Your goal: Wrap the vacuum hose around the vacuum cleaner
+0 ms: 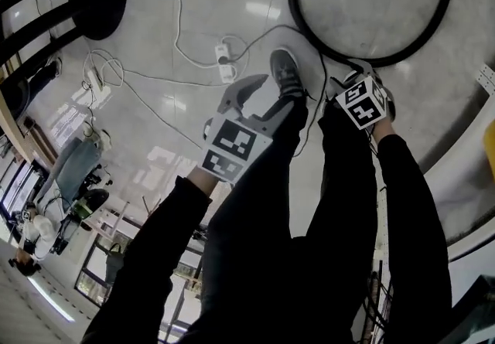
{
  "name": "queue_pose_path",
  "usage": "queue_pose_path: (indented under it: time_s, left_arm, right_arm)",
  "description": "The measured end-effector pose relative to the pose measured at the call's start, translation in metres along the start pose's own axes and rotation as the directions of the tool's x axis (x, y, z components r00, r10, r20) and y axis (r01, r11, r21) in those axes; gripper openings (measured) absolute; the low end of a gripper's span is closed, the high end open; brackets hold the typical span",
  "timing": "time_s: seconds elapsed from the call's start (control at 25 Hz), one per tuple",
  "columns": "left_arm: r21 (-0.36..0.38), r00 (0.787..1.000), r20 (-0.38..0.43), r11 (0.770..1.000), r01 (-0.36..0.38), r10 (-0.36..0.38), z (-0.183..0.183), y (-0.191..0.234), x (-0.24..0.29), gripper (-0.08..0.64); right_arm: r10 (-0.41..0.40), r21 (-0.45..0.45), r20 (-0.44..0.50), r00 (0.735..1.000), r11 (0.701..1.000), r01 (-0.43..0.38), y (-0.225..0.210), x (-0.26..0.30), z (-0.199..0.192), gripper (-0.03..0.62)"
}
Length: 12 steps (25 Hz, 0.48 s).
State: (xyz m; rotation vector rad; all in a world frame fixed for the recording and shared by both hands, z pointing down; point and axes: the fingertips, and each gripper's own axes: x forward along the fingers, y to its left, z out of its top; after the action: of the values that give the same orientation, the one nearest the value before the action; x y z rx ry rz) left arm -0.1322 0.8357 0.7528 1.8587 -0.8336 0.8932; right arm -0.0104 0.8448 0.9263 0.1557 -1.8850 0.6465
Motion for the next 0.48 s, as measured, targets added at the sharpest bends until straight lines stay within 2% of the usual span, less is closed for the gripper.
queue_pose_path:
  time_s: [0.16,0.36,0.48]
  left_arm:
    - [0.006,1.0,-0.001,1.0,-0.021,0.021,-0.012,0.045,0.029,0.256]
    - [-0.008,1.0,-0.002,1.0,-0.026,0.026,-0.024,0.084,0.079,0.256]
    - [0.017,1.0,0.001,1.0,-0.018,0.018,-0.022,0.101,0.098,0.256]
  right_arm:
    - [0.056,-0.07,-0.082,0.995,0.996,-0.062,-0.008,0.065,-0.026,0.261]
    - [0.106,-0.098,-0.151,0.983,0.988,-0.122,-0.025,0.139,-0.053,0.261]
    - [0.116,-0.109,-0.197,0.974,0.984,-0.139,-0.037,0.177,-0.068,0.261]
